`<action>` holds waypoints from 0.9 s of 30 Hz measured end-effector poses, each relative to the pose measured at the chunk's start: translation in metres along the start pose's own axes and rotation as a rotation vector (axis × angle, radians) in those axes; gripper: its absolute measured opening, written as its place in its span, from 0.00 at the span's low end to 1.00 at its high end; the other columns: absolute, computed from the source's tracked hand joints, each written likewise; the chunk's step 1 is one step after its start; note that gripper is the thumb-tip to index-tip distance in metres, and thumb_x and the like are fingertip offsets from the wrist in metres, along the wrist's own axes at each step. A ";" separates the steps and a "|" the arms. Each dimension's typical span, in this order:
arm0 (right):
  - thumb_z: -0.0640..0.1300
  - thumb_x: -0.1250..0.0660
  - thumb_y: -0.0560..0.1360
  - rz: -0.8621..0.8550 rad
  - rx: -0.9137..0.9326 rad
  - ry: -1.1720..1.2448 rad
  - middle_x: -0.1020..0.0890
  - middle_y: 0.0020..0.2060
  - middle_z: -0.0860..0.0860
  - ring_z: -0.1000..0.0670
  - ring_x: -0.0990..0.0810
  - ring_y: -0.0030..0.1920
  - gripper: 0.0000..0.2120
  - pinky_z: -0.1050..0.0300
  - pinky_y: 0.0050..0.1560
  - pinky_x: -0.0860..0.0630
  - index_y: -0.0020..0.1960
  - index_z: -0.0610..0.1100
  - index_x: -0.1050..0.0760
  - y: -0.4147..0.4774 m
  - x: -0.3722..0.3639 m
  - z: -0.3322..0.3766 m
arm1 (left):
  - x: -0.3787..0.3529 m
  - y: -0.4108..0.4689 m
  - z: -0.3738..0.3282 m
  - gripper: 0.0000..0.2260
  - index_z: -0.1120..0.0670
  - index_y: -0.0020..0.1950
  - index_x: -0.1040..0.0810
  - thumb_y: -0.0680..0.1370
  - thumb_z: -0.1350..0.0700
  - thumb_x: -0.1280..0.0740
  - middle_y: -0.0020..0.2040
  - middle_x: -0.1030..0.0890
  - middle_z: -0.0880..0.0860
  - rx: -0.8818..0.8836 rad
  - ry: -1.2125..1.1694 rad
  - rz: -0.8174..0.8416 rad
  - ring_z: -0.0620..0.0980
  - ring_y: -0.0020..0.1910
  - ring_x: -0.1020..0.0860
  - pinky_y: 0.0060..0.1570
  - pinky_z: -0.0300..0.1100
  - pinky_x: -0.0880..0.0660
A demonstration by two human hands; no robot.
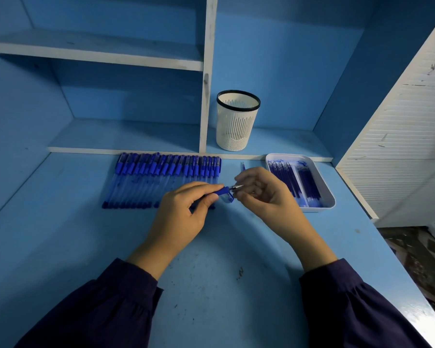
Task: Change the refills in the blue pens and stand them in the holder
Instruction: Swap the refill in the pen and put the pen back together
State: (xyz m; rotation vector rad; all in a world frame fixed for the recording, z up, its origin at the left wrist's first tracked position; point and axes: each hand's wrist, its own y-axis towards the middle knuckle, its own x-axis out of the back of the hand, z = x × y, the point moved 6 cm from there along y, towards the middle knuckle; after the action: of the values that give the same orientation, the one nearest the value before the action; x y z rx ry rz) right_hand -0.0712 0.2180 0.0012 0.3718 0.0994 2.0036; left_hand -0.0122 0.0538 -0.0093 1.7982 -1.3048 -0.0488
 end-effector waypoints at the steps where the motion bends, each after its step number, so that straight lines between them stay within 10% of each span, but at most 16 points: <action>1: 0.32 0.33 0.76 0.000 0.009 -0.036 0.18 0.39 0.48 0.53 0.20 0.39 0.06 0.62 0.42 0.25 0.52 0.38 0.24 0.000 0.000 0.000 | 0.000 0.000 0.000 0.10 0.56 0.58 0.17 0.77 0.61 0.30 0.50 0.16 0.48 0.003 0.001 0.001 0.41 0.46 0.19 0.46 0.35 0.22; 27: 0.36 0.31 0.75 -0.138 0.069 -0.088 0.18 0.38 0.52 0.57 0.20 0.36 0.03 0.67 0.40 0.27 0.49 0.38 0.21 0.002 -0.002 -0.002 | 0.005 0.001 -0.004 0.10 0.57 0.57 0.16 0.77 0.61 0.29 0.51 0.17 0.49 -0.048 0.096 -0.078 0.41 0.49 0.20 0.50 0.33 0.23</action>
State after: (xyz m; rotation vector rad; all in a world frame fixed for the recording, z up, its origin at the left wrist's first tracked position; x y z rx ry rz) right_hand -0.0730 0.2156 -0.0009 0.4842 0.1353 1.8480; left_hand -0.0088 0.0519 -0.0037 1.7886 -1.1568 -0.0362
